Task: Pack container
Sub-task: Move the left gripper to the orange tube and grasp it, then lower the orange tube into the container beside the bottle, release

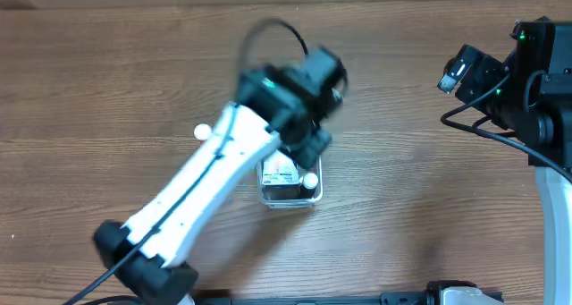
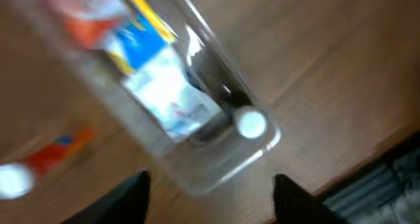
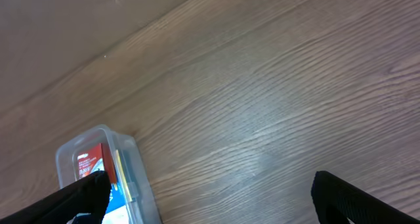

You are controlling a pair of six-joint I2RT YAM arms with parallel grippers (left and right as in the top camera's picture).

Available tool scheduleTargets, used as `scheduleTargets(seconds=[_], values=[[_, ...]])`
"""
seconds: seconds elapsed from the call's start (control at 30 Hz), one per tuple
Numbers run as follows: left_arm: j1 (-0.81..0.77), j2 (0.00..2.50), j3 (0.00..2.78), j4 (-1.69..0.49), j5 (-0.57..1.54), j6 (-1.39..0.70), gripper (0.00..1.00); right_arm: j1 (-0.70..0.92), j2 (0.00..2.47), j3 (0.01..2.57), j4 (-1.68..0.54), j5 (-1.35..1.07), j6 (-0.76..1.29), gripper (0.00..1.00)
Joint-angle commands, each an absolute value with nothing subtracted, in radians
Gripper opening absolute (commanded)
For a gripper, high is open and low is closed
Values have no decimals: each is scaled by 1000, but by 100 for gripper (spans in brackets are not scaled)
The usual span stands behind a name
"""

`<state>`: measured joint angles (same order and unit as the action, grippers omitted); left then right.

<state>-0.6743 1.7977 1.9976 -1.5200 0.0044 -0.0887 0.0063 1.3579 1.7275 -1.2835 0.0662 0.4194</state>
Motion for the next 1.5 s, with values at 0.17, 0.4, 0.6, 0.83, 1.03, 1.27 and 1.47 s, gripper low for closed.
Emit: scheduleTargets(seconds=[0.17, 0.4, 0.6, 0.83, 1.03, 1.27, 1.47], values=[[-310, 1757, 2141, -1678, -101, -240, 83, 2, 1347, 1734, -1282, 66, 427, 100], [-158, 1778, 1977, -1620, -31, -189, 78, 2, 1347, 1734, -1282, 66, 427, 100], [-156, 1779, 1776, -1512, -25, -179, 79, 2, 1347, 1734, -1282, 66, 427, 100], [-155, 1779, 1554, -1308, -20, -120, 76, 2, 1347, 1734, -1282, 66, 427, 100], [-155, 1779, 1438, -1147, -2, -85, 75, 2, 1347, 1734, -1282, 66, 427, 100], [-155, 1779, 1423, -1085, -12, -74, 70, 2, 1347, 1734, -1282, 66, 427, 100], [-155, 1779, 1423, -1045, -35, -74, 63, 2, 1347, 1734, -1282, 66, 427, 100]])
